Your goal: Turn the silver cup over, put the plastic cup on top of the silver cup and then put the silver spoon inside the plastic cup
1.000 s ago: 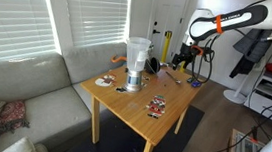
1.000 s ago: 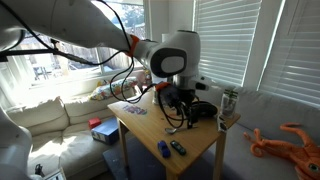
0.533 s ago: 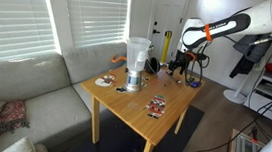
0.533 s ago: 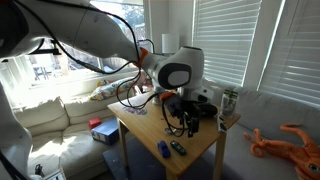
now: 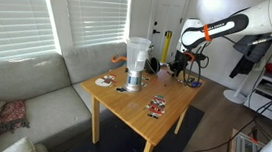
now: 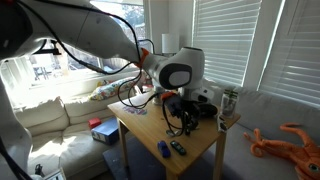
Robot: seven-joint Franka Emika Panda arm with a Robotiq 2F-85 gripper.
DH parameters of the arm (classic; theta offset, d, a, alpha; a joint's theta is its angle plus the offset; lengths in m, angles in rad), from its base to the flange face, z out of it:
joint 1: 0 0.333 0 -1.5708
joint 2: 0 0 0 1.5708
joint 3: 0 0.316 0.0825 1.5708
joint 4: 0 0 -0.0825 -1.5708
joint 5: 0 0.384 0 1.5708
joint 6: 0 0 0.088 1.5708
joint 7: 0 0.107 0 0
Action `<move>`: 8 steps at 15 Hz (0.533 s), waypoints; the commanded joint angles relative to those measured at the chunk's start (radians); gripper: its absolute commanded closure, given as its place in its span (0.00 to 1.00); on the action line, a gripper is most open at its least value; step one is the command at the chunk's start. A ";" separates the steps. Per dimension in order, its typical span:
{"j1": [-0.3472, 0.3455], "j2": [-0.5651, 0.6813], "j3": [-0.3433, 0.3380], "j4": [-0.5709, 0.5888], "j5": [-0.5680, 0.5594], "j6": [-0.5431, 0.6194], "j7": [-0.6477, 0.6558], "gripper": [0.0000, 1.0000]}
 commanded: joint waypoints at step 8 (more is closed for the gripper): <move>0.026 -0.061 0.023 0.054 -0.031 -0.074 0.039 0.98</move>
